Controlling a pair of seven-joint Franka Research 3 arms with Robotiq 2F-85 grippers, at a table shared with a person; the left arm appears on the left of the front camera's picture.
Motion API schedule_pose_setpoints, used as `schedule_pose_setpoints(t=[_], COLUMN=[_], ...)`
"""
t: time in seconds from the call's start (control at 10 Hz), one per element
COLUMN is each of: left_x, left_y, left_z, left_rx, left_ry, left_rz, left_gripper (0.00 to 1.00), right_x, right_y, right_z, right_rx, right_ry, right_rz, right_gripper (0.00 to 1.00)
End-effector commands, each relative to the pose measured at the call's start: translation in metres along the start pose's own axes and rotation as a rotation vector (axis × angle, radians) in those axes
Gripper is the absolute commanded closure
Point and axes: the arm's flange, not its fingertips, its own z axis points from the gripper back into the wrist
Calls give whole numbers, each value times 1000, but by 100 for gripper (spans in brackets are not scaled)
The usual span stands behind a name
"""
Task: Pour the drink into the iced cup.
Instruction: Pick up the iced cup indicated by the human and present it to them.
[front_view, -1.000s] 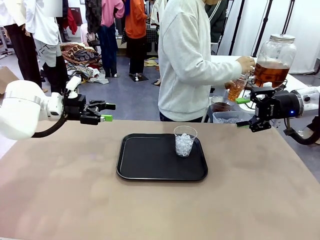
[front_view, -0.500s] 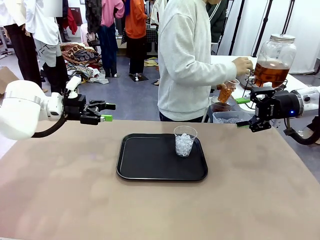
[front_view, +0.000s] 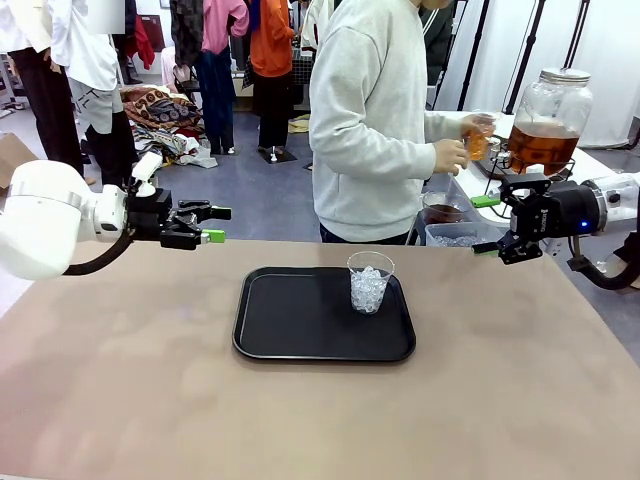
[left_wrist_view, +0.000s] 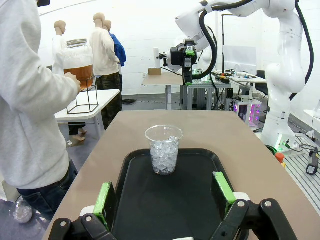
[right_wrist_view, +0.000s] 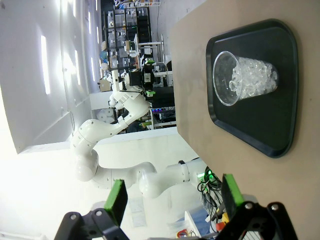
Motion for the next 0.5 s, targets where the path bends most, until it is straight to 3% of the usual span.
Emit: schedule_pose_setpoints(t=[0.0, 0.4], left_x=[0, 0], left_y=[-2, -2], left_z=[1, 1], left_rx=[10, 10], left_ry=[-9, -9], left_rz=[1, 1], left_gripper=[0, 0], right_x=[0, 0], right_y=[1, 1], right_z=[-1, -1], right_rx=[0, 0], right_ry=[-5, -5], right_rz=[0, 0], right_gripper=[0, 0])
